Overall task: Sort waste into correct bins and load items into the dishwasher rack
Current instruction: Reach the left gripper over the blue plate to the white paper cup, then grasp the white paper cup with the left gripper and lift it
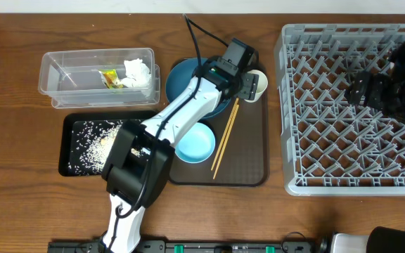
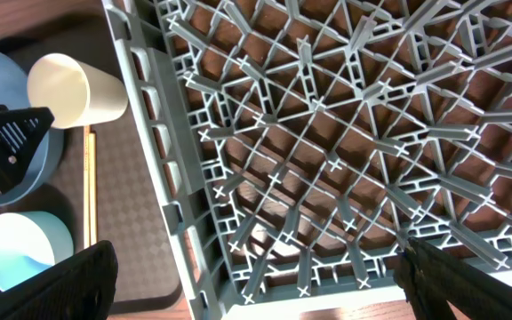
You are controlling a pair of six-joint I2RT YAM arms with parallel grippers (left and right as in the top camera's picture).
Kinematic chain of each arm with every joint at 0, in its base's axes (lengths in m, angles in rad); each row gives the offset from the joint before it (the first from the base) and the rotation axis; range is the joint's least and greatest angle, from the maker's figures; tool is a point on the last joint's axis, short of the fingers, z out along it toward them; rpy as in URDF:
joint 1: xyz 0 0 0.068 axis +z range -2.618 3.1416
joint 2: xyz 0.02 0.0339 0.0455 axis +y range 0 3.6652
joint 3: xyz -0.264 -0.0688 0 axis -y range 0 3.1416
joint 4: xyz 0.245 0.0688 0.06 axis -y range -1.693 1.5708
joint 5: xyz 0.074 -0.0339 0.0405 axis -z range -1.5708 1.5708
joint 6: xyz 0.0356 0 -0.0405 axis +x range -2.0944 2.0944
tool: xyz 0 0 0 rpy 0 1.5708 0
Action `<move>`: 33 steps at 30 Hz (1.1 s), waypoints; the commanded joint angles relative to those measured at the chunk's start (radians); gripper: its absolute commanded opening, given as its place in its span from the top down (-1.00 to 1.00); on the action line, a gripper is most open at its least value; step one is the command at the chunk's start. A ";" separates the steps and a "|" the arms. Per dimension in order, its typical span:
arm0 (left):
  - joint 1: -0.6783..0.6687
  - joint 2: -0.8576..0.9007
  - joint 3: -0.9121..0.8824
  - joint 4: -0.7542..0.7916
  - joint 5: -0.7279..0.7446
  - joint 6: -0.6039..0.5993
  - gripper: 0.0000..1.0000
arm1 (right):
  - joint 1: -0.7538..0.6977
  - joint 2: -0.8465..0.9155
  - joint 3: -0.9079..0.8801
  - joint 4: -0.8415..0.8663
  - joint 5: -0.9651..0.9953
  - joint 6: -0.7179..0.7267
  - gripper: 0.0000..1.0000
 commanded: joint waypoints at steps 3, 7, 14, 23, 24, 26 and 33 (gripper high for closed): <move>-0.012 -0.004 0.005 0.004 -0.050 -0.016 -0.49 | 0.006 0.000 0.008 -0.003 0.003 -0.017 -0.99; -0.012 0.006 0.004 0.003 -0.050 -0.016 -0.48 | 0.006 0.000 0.008 -0.005 0.003 -0.017 -0.99; -0.015 0.026 0.004 -0.005 -0.049 -0.035 -0.47 | 0.006 0.000 0.008 -0.012 0.003 -0.018 -0.98; -0.021 0.037 0.003 -0.004 -0.049 -0.034 -0.47 | 0.006 0.000 0.008 -0.012 0.003 -0.018 -0.99; -0.021 0.041 0.003 -0.004 -0.049 -0.035 -0.47 | 0.006 0.000 0.008 -0.012 0.003 -0.018 -0.98; -0.023 0.050 0.003 -0.005 -0.049 -0.035 -0.47 | 0.006 0.000 0.008 -0.012 0.003 -0.018 -0.98; -0.025 0.062 0.003 -0.019 -0.049 -0.035 -0.47 | 0.006 0.000 0.008 -0.012 0.003 -0.018 -0.98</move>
